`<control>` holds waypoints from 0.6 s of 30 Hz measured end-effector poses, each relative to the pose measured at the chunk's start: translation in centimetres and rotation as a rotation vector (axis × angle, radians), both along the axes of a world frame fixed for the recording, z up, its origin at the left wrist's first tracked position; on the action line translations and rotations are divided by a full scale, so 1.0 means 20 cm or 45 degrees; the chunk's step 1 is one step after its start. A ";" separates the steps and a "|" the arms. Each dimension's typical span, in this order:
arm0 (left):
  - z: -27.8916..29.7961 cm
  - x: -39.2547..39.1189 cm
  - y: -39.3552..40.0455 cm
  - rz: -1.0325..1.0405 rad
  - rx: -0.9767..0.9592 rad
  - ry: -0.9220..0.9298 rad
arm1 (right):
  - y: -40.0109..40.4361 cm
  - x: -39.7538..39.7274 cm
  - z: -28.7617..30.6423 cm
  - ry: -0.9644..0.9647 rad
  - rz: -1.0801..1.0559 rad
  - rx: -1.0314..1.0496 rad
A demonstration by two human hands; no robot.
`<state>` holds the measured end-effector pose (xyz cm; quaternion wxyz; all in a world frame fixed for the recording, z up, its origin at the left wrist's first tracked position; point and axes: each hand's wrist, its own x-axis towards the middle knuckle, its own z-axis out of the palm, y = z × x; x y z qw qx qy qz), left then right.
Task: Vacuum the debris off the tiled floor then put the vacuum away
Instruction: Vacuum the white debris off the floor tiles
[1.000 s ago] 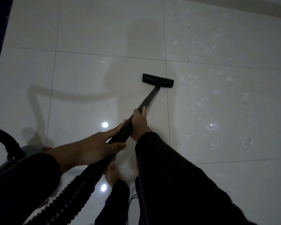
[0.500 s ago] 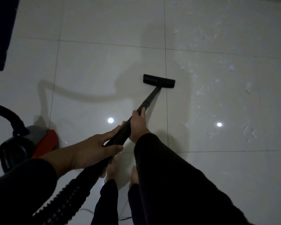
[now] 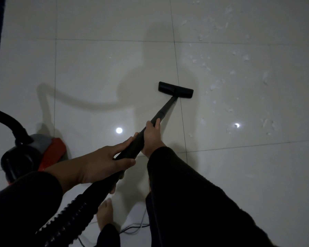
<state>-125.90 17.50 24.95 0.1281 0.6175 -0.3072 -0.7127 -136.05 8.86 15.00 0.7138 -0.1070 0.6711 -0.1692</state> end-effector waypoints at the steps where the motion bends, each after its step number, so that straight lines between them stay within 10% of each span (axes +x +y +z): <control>1: 0.00 0.02 0.02 -0.029 -0.001 -0.005 | 0.03 0.01 0.00 -0.001 -0.028 -0.003; 18: -0.02 0.20 0.48 -0.383 0.031 -0.008 | 0.64 0.10 -0.02 -0.012 -0.435 0.011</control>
